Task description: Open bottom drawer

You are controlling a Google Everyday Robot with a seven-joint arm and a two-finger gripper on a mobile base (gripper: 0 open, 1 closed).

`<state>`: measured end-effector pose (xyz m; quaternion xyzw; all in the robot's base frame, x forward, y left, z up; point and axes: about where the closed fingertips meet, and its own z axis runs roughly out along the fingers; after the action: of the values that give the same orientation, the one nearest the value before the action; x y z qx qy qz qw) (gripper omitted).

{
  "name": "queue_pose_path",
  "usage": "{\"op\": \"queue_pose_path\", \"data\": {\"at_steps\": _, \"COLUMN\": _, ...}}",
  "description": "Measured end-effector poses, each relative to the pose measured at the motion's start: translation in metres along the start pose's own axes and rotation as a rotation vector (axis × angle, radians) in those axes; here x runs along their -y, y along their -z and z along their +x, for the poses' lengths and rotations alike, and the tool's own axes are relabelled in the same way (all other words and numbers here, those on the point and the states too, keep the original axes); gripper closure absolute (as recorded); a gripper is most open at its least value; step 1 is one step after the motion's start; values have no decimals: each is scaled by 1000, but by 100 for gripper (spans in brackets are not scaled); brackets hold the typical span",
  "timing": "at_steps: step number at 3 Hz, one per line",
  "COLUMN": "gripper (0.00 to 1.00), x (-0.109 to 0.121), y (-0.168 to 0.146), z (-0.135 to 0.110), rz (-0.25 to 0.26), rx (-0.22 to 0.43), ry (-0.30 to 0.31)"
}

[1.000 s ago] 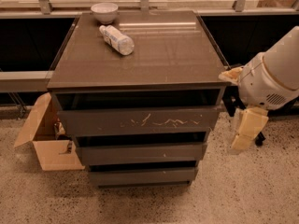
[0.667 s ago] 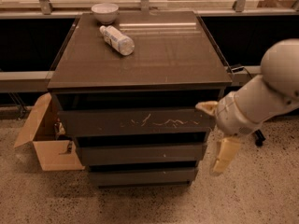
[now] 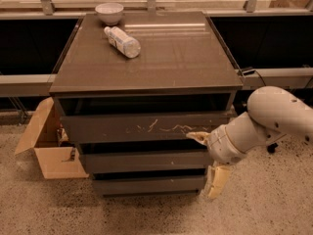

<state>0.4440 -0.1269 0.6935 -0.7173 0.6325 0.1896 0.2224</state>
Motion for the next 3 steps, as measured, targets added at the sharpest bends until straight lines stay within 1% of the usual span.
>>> {"op": "queue_pose_path", "data": {"at_steps": 1, "gripper": 0, "x": -1, "y": -11, "z": 6, "rz": -20, "rx": 3, "ry": -6}}
{"op": "queue_pose_path", "data": {"at_steps": 2, "gripper": 0, "x": -3, "y": -29, "z": 20, "rz": -67, "rx": -41, "ry": -39}}
{"op": "queue_pose_path", "data": {"at_steps": 3, "gripper": 0, "x": -17, "y": -72, "z": 73, "rz": -131, "rx": -115, "ry": -49}}
